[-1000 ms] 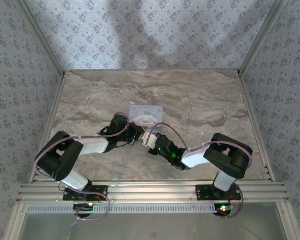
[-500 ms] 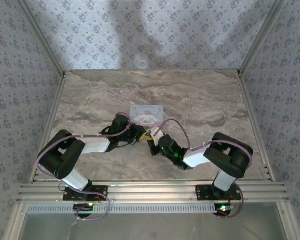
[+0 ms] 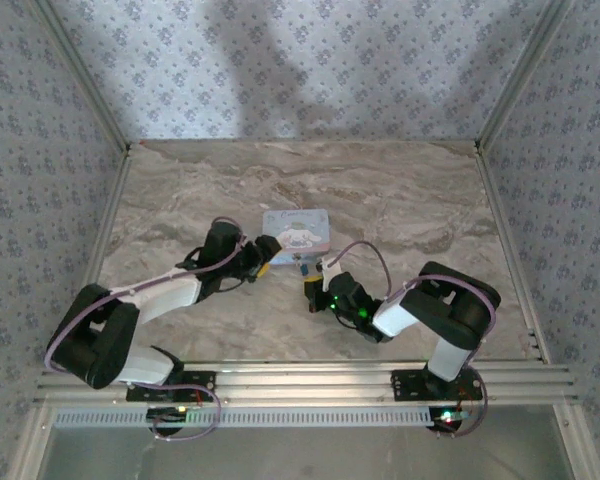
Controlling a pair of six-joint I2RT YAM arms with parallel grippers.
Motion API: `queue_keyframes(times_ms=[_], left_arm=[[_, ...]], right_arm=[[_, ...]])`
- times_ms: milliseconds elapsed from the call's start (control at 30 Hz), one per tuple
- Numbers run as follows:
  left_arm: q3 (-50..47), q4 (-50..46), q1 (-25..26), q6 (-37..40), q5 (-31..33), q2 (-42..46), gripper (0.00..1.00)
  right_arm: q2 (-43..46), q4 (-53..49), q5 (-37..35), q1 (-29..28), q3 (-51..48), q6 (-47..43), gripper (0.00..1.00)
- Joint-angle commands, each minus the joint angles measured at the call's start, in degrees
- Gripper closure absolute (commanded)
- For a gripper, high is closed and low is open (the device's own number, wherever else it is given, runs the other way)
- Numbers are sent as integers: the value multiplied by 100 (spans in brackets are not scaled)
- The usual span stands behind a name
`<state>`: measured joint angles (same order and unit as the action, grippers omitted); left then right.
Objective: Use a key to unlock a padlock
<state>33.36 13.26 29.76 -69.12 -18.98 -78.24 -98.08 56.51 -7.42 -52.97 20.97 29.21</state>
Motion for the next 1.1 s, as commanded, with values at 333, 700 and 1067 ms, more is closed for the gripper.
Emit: queue_keyframes(times_ms=[333, 700, 1067], left_arm=[[759, -645, -809, 1471, -573, -690, 17], [1500, -913, -814, 1920, -726, -1713, 22], [1126, -948, -797, 2066, -635, -1838, 36]], right_arm=[[-525, 1096, 856, 325, -242, 1479, 96], [-82, 487, 570, 454, -417, 1430, 74], [862, -615, 1672, 1033, -80, 484, 48]])
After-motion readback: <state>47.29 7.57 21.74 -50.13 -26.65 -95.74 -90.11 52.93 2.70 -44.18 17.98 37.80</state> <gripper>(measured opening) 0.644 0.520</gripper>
